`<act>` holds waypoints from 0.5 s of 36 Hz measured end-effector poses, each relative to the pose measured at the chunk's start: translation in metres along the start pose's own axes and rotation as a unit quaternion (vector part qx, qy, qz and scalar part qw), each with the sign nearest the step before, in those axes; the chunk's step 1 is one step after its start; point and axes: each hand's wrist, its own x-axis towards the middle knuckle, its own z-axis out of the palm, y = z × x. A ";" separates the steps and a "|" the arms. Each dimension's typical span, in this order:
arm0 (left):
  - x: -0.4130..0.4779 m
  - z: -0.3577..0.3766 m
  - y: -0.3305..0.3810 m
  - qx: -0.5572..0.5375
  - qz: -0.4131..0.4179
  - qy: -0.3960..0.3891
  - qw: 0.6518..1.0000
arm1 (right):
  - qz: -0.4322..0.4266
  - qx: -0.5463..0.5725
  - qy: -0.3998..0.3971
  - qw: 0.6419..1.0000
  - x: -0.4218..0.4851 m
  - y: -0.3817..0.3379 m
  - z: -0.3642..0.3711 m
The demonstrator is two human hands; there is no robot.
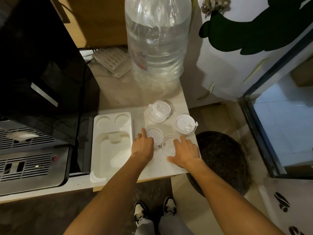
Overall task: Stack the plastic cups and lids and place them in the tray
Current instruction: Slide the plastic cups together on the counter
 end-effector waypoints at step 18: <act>-0.016 0.003 -0.011 -0.027 0.007 0.042 0.999 | -0.007 0.042 0.053 0.998 -0.008 0.003 -0.012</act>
